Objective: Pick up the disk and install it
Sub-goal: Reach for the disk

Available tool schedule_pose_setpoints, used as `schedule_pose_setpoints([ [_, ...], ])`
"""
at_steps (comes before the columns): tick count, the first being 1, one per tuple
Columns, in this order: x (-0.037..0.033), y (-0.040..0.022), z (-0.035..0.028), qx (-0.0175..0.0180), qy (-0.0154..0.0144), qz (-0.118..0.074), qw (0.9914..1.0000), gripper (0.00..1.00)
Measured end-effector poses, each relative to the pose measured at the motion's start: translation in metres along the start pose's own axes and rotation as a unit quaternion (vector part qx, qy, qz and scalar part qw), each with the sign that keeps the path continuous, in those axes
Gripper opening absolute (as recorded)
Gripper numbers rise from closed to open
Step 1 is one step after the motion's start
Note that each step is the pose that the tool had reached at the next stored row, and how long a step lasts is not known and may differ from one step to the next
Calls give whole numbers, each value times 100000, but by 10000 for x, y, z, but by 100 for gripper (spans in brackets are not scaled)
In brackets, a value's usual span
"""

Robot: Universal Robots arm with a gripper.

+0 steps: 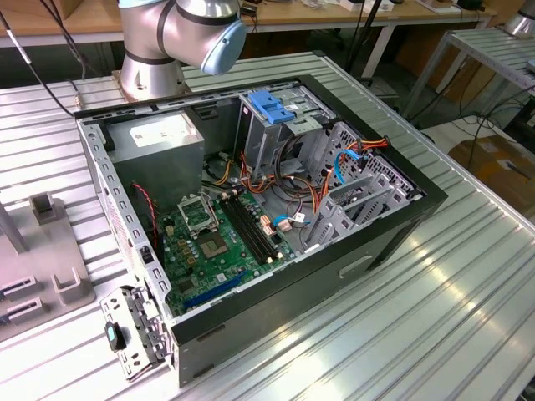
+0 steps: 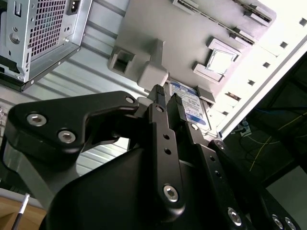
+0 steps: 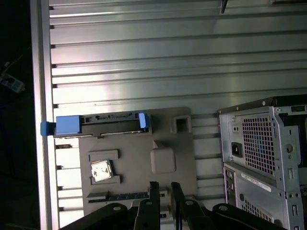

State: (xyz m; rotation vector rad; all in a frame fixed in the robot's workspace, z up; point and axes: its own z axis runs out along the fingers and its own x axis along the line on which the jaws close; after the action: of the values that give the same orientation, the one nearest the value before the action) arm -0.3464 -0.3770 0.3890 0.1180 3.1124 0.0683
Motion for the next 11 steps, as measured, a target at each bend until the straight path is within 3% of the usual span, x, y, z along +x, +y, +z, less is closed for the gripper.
schedule_pose_setpoints([
  [3,0,1,2,1,67,3,100000,24],
  [5,1,0,6,43,538,26,99999,24],
  [11,0,9,7,51,592,22,99998,24],
])
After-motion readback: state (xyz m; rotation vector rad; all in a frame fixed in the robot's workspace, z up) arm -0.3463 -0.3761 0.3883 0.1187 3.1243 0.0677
